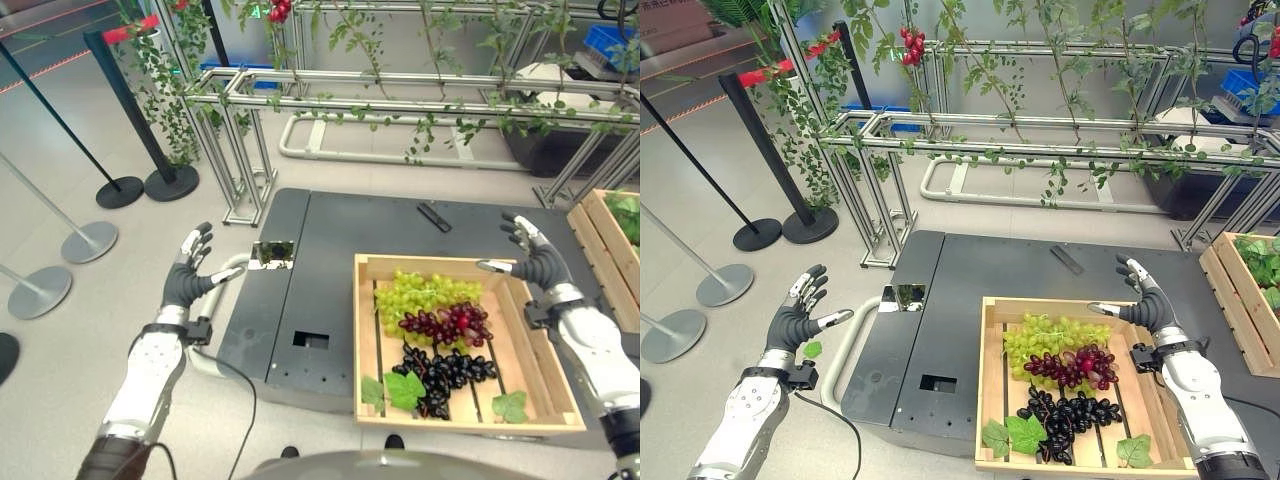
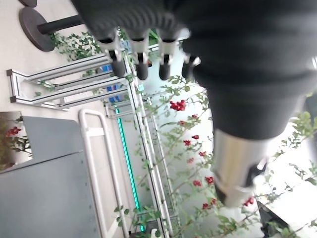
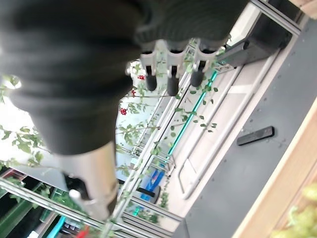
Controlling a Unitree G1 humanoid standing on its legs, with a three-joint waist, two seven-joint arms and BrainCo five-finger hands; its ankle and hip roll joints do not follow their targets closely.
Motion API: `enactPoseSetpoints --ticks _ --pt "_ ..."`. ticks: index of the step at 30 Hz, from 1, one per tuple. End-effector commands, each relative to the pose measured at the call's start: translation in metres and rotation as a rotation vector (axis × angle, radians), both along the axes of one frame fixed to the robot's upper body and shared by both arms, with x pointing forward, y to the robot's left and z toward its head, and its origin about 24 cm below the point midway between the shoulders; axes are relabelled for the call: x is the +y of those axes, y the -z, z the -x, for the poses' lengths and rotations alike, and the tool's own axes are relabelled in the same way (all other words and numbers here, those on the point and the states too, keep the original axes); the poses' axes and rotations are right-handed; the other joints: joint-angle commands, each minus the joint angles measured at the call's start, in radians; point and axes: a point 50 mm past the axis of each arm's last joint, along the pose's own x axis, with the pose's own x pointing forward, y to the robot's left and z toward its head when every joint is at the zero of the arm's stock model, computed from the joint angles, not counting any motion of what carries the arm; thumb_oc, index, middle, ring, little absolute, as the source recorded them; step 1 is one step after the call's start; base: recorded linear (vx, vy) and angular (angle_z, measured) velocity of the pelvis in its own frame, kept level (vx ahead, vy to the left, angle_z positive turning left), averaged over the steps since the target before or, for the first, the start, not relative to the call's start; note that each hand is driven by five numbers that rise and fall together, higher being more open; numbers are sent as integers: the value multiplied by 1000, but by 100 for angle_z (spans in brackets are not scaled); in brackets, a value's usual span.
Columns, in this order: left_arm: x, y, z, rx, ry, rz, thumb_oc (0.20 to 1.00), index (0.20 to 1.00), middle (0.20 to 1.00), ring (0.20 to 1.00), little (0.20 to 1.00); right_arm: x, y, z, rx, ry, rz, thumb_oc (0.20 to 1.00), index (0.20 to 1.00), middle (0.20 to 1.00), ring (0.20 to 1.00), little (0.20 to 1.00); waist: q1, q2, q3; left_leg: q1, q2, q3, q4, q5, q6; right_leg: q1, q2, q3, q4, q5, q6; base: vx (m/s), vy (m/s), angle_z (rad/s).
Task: Pick up the fruits from the basket on one side to the basket on the other side
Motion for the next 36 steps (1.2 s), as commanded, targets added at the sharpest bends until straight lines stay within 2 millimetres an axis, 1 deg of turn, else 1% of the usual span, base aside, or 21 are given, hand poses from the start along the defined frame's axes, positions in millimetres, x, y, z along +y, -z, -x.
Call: enactPoseSetpoints --ticks 1,2,3,4,6,9,11,13,14,16,17,19,20,22,24,28,30,31,36 --pt "16 -27 -7 -110 -24 -107 1000 1000 1000 1000 1000 1 -34 -7 -126 -48 124 1000 1000 1000 1000 1000 -6 -55 -18 -9 0 4 0 -20 -3 64 -33 -15 11 -68 79 0 0 0" --pt "16 -27 -7 -108 -23 -117 1000 1000 1000 1000 1000 0 -33 -7 -115 -48 132 1000 1000 1000 1000 1000 -6 -56 -16 -10 1 4 0 -19 -3 62 -32 -15 11 -67 78 0 0 0" --pt "18 -27 -6 -103 -25 -122 1000 1000 1000 1000 1000 -1 -38 -9 -105 -63 206 1000 1000 1000 1000 1000 -5 -58 -9 -14 0 4 0 -17 -3 56 -32 -13 11 -65 78 0 0 0" --pt "18 -27 -6 -103 -25 -121 1000 1000 1000 1000 1000 -1 -38 -9 -105 -63 207 1000 1000 1000 1000 1000 -5 -58 -9 -14 0 4 0 -17 -3 56 -32 -12 11 -65 78 0 0 0" --pt "19 -29 -7 -110 -25 -124 1000 1000 1000 1000 1000 -4 -42 -11 -90 -70 291 1000 1000 1000 1000 1000 -3 -61 3 -27 0 3 0 -12 -3 43 -31 -10 11 -61 79 -50 -12 1" --pt "21 -33 -8 -120 -21 -135 1000 1000 1000 1000 1000 -6 -57 -18 -60 -119 577 1000 1000 1000 1000 1000 2 -66 34 -62 -2 -4 6 -2 -3 10 -31 -8 12 -48 79 -100 -22 2" --pt "20 -38 -12 -139 -17 -140 1000 1000 1000 1000 1000 -5 -65 -22 -53 -132 692 1000 1000 1000 1000 1000 5 -68 60 -92 -1 -10 10 8 -4 -22 -32 -9 23 -41 79 -139 -25 2" --pt "19 -47 -17 -170 -14 -144 1000 1000 1000 1000 1000 -2 -74 -30 -72 -145 717 1000 1000 1000 1000 1000 7 -68 93 -135 1 -20 16 23 -4 -75 -34 -8 59 -43 76 -139 -24 1" --pt "19 -47 -17 -170 -14 -144 1000 1000 1000 1000 1000 -1 -74 -30 -72 -145 717 1000 1000 1000 1000 1000 6 -68 92 -137 0 -20 16 23 -4 -77 -35 -8 61 -43 76 -184 -12 1" --pt "19 -63 -24 -243 -27 -132 1000 1000 1000 1000 1000 5 -88 -37 -103 -173 747 1000 1000 1000 1000 1000 11 -63 157 -221 -2 -34 51 35 -1 -183 -41 -4 141 -51 68 -215 -13 9" --pt "19 -64 -24 -245 -28 -132 1000 1000 1000 1000 1000 5 -88 -37 -104 -173 748 1000 1000 1000 1000 1000 10 -63 156 -226 -2 -35 54 34 0 -189 -42 -3 146 -53 68 -127 -19 12" --pt "19 -72 -26 -282 -38 -115 1000 1000 1000 1000 1000 7 -95 -39 -114 -183 770 1000 1000 1000 1000 1000 10 -62 182 -269 -4 -40 81 36 1 -237 -46 0 185 -59 67 -102 -14 6" --pt "19 -79 -26 -316 -49 -110 1000 1000 1000 1000 1000 8 -101 -40 -124 -190 793 1000 1000 1000 1000 1000 12 -61 211 -313 -8 -46 116 36 1 -277 -47 0 220 -68 68 -111 -17 6" --pt "19 -83 -27 -332 -55 -112 1000 1000 1000 1000 1000 7 -103 -40 -130 -187 802 1000 1000 1000 1000 1000 10 -61 217 -337 -11 -50 135 33 0 -298 -49 0 239 -75 68 -60 -23 2" --pt "19 -92 -30 -372 -64 -117 1000 1000 1000 1000 1000 7 -107 -41 -138 -186 826 1000 1000 1000 1000 1000 10 -62 241 -379 -13 -57 175 27 -3 -338 -54 3 278 -82 68 -67 -39 3" --pt "17 -103 -33 -427 -82 -105 1000 1000 1000 1000 1000 5 -113 -41 -148 -177 856 1000 1000 1000 1000 1000 9 -62 285 -443 -19 -62 223 22 -6 -409 -59 9 338 -94 61 -60 -30 11" --pt "17 -103 -33 -428 -83 -105 1000 1000 1000 1000 1000 5 -113 -41 -149 -177 856 1000 1000 1000 1000 1000 9 -62 284 -446 -19 -62 226 21 -6 -413 -59 10 340 -95 61 -39 -21 8" --pt "16 -109 -33 -454 -87 -105 1000 1000 1000 1000 1000 5 -115 -41 -161 -170 852 1000 1000 1000 1000 1000 8 -62 306 -469 -19 -63 236 22 -8 -440 -62 14 355 -96 60 -62 -30 4" --pt "14 -118 -39 -498 -101 -67 1000 1000 1000 1000 1000 9 -116 -45 -189 -167 832 1000 1000 1000 1000 1000 9 -59 343 -514 -19 -66 261 23 -12 -492 -64 15 387 -100 59 -60 -25 6"
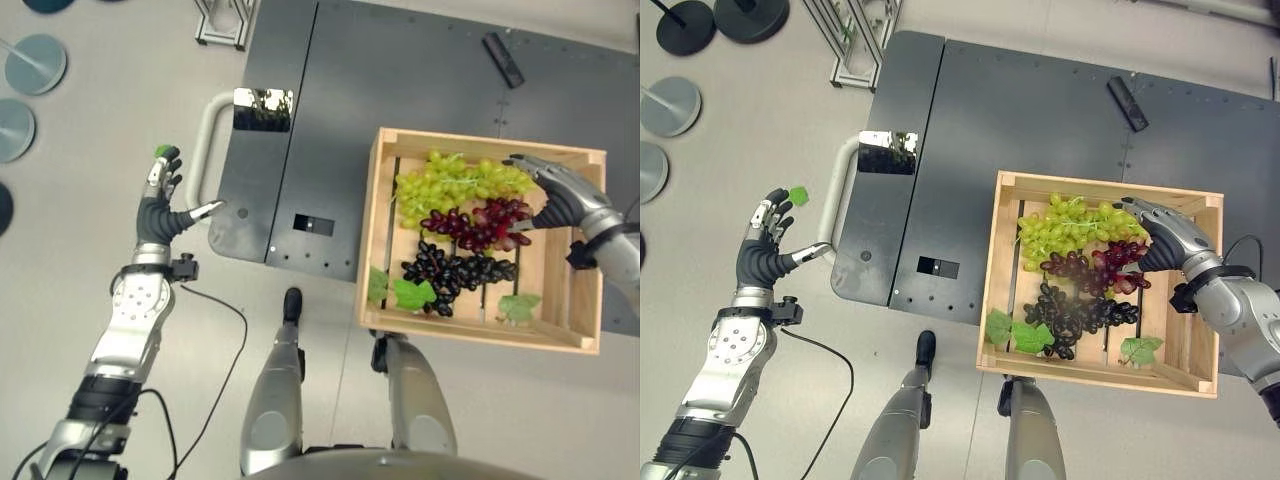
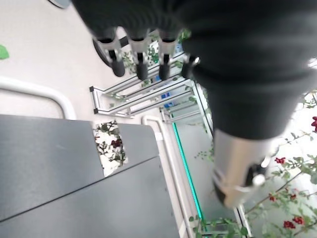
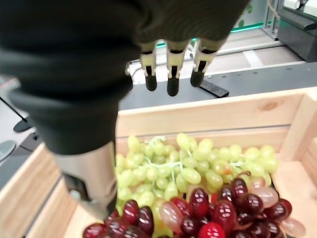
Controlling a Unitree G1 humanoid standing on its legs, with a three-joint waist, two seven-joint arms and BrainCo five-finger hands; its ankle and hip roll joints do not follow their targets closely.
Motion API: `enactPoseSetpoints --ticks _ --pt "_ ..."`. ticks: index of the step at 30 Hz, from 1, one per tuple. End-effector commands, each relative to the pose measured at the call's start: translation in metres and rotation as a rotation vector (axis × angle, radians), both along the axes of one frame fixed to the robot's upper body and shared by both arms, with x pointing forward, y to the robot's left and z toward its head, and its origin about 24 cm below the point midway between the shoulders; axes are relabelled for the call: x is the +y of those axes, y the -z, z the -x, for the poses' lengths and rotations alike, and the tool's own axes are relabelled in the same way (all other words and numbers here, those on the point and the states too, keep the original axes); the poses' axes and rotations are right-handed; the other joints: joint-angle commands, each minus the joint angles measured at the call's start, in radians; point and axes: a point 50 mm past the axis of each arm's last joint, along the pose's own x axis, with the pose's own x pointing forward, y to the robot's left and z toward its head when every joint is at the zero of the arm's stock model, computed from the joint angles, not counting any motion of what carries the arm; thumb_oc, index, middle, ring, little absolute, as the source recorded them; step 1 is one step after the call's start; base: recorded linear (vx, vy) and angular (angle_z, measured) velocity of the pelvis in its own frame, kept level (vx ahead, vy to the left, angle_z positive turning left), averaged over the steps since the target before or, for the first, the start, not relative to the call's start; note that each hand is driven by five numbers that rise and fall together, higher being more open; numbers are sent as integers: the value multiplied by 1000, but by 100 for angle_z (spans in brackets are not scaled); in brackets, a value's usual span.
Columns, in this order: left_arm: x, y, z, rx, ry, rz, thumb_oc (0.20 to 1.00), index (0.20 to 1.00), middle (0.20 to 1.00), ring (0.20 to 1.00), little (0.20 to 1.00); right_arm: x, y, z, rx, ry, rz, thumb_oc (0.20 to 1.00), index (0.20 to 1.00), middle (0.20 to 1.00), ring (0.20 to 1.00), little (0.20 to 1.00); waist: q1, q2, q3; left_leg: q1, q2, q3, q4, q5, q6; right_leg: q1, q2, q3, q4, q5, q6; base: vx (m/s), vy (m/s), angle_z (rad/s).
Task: Pick up the fruits from the basket on one side to the basket on the other side
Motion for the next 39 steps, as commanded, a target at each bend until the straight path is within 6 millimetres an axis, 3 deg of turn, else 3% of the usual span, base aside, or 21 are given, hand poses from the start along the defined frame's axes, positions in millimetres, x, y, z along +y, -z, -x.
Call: enactPoseSetpoints --ticks 1,10,20,30,39 --pt "7 -28 8 -153 -23 7 1000 1000 1000 1000 1000 15 -10 -5 -54 -70 28 1000 1000 1000 1000 1000 5 -34 -36 -44 8 -1 83 -15 0 5 -17 32 72 -38 87 -35 -18 4" --pt "3 -37 5 -201 -27 39 1000 1000 1000 1000 1000 21 -3 -10 -35 -79 10 1000 1000 1000 1000 1000 0 -26 5 -71 4 -7 93 -11 -1 -29 -18 32 89 -43 81 -35 -5 3" --pt "4 -40 9 -211 -38 10 1000 1000 1000 1000 1000 24 17 5 57 -115 -13 1000 1000 1000 1000 1000 -9 -28 24 -40 6 -10 51 0 2 -12 -22 30 72 -40 84 0 0 0" --pt "6 -35 8 -193 -49 6 1000 1000 1000 1000 1000 16 62 17 260 -80 20 1000 1000 1000 1000 1000 -18 -34 24 -53 5 -8 48 2 3 -21 -20 31 59 -33 87 0 0 0" --pt "4 -34 7 -189 -48 7 1000 1000 1000 1000 1000 18 78 20 318 -74 -15 1000 1000 1000 1000 1000 -20 -33 24 -62 4 -7 48 4 3 -32 -21 34 59 -30 87 0 0 0"
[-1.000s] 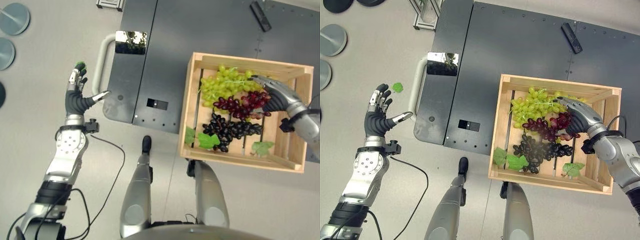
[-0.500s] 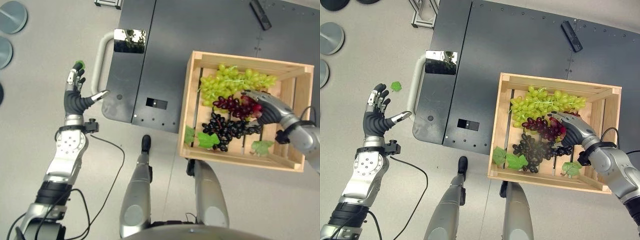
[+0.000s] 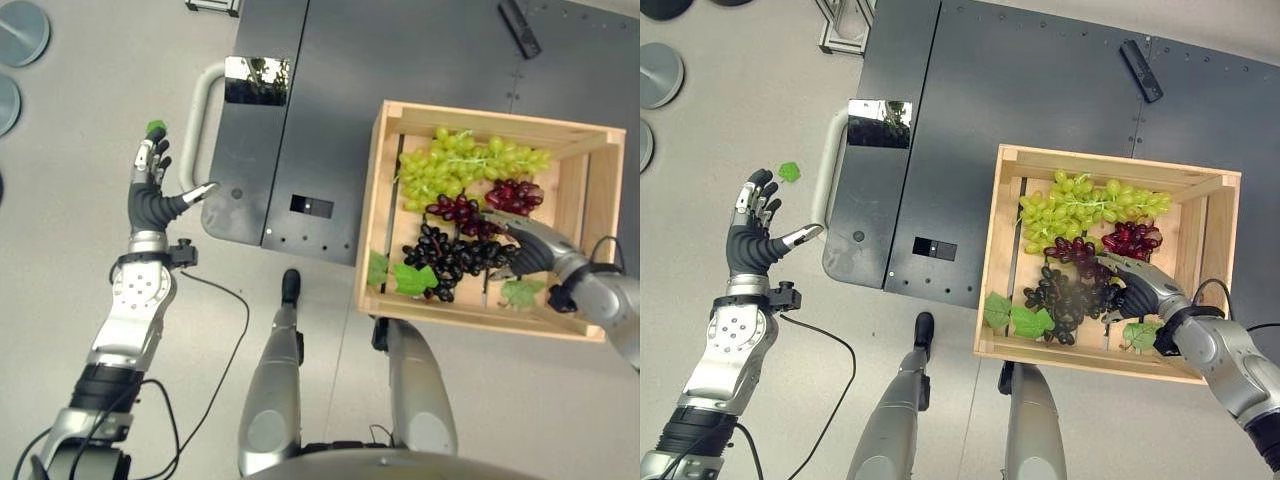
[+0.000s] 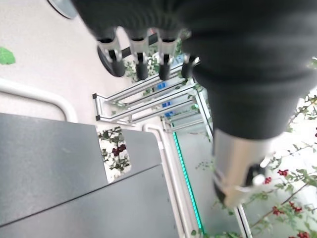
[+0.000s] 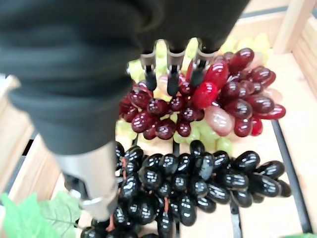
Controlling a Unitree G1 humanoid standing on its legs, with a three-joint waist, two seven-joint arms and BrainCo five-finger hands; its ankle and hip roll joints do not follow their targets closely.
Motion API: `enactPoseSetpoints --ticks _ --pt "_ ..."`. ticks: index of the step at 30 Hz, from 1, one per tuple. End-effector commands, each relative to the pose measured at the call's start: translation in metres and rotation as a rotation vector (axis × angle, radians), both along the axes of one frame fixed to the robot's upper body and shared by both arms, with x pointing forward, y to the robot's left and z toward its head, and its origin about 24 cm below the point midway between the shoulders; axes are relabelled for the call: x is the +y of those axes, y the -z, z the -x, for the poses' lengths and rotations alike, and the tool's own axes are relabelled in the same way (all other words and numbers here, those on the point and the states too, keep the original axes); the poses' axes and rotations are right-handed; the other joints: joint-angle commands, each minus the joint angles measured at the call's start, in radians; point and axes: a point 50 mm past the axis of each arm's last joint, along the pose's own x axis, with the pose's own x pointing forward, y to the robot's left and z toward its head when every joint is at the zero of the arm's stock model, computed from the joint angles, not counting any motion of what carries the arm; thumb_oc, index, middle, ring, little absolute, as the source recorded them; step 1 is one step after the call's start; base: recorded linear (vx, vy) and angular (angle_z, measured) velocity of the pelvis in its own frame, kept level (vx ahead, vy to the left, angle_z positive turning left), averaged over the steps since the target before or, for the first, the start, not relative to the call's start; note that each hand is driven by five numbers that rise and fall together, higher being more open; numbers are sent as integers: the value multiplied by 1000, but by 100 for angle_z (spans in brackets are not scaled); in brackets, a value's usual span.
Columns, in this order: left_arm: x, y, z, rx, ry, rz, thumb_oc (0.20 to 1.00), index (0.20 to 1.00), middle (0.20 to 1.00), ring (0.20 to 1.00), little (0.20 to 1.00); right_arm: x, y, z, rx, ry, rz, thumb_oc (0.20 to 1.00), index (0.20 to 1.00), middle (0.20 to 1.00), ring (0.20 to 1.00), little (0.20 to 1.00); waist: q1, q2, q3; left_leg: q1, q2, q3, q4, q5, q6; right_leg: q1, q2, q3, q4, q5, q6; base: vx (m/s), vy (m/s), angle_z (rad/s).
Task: Pick up the fruits from the basket on one side to the basket on the other side
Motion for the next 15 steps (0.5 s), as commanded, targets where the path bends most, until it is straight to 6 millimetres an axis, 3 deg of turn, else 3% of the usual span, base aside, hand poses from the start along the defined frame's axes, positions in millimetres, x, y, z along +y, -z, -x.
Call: enactPoseSetpoints --ticks 1,6,15 --pt "3 -27 7 -143 -10 -24 1000 1000 1000 1000 1000 7 8 0 39 -33 -2 1000 1000 1000 1000 1000 1 -22 4 1 7 -3 21 6 5 43 -9 30 -11 -6 93 0 0 0" --pt "2 -27 6 -140 -9 -24 1000 1000 1000 1000 1000 10 18 2 85 -41 -2 1000 1000 1000 1000 1000 1 -26 4 -1 10 -5 13 10 5 41 -7 31 -13 -6 93 0 0 0" --pt "3 -26 8 -137 -17 -24 1000 1000 1000 1000 1000 15 20 6 83 -62 -12 1000 1000 1000 1000 1000 -4 -31 4 -7 13 -6 7 13 5 35 -6 28 -15 -5 94 0 0 0"
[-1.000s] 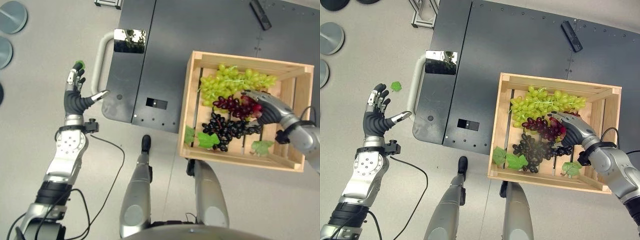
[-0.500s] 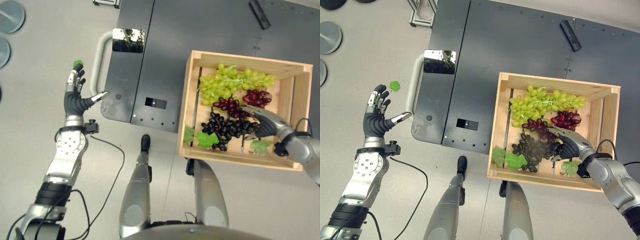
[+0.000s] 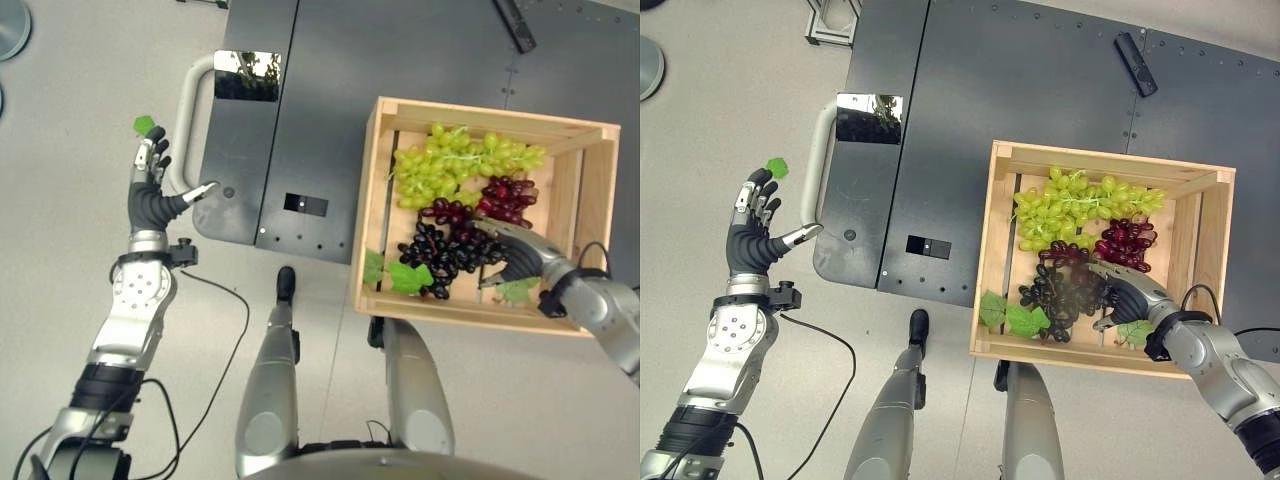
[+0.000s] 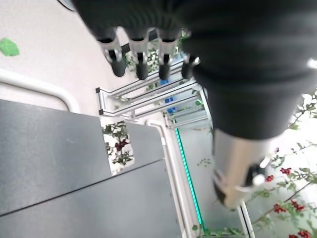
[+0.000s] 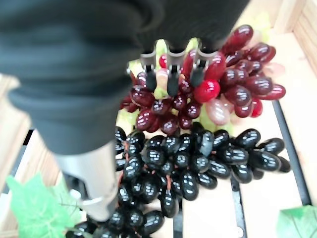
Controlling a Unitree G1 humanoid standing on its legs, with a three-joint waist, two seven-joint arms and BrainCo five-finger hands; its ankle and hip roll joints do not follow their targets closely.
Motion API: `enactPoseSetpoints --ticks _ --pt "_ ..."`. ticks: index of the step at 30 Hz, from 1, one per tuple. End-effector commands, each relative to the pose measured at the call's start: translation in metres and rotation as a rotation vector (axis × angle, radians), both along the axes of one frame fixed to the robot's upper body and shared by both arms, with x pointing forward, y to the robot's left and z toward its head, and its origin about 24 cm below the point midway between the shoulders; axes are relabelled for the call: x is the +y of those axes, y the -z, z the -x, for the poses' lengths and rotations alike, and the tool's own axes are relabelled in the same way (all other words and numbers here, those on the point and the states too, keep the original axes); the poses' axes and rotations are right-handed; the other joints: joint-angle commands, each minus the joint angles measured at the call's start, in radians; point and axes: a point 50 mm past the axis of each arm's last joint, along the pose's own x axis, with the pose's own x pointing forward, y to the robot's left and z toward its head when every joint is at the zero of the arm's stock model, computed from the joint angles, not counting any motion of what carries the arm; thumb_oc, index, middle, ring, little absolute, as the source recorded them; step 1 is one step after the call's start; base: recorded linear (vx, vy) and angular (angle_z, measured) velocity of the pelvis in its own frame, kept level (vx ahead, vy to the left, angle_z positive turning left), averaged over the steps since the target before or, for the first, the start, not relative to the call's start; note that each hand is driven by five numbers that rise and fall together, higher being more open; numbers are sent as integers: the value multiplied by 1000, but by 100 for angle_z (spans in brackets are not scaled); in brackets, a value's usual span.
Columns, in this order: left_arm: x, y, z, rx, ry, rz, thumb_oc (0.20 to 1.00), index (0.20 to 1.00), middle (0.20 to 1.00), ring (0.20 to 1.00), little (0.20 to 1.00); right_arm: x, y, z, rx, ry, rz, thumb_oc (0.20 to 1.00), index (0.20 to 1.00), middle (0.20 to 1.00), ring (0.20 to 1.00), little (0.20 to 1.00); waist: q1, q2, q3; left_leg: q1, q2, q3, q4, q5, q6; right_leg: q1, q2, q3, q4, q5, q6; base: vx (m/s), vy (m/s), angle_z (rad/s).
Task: Pick up the fruits from the basket on one side to the basket on the other side
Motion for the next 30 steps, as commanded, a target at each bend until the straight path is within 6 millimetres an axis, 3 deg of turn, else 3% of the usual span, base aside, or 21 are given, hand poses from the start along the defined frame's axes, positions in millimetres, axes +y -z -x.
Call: enactPoseSetpoints --ticks 1,13,30 --pt "4 -26 9 -139 -21 -25 1000 1000 1000 1000 1000 10 8 7 40 -51 -1 1000 1000 1000 1000 1000 0 -23 -2 -6 11 -4 9 13 5 34 -8 28 -8 -5 95 0 0 0" --pt "6 -29 13 -143 -26 -47 1000 1000 1000 1000 1000 12 -25 29 -34 -120 13 1000 1000 1000 1000 1000 -16 -59 -2 1 14 5 11 5 5 35 -2 38 -17 2 99 0 0 0" --pt "8 -30 17 -152 -20 -50 1000 1000 1000 1000 1000 8 -39 36 -57 -122 -14 1000 1000 1000 1000 1000 -22 -86 -2 17 22 9 6 6 2 45 10 47 -20 4 97 -1 0 0"
